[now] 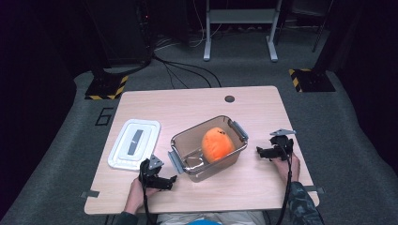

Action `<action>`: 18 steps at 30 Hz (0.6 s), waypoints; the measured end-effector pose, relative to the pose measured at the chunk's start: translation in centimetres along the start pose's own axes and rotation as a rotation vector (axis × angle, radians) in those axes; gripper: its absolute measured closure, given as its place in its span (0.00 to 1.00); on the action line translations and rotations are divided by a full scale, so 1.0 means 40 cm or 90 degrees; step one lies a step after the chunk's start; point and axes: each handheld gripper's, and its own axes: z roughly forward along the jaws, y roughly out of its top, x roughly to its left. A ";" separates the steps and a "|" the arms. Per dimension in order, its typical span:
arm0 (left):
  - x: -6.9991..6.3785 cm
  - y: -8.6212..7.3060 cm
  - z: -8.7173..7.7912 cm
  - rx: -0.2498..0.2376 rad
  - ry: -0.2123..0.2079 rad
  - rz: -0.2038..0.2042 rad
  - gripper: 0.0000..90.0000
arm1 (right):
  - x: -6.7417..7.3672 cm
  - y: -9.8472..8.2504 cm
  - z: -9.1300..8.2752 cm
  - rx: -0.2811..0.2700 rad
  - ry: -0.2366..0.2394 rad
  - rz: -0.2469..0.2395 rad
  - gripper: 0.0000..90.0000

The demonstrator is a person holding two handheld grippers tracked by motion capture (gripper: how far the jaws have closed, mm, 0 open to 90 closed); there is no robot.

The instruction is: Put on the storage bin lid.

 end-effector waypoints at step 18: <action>0.070 0.025 -0.057 0.003 0.033 -0.055 0.01 | -0.002 0.000 0.000 0.000 0.002 -0.004 0.00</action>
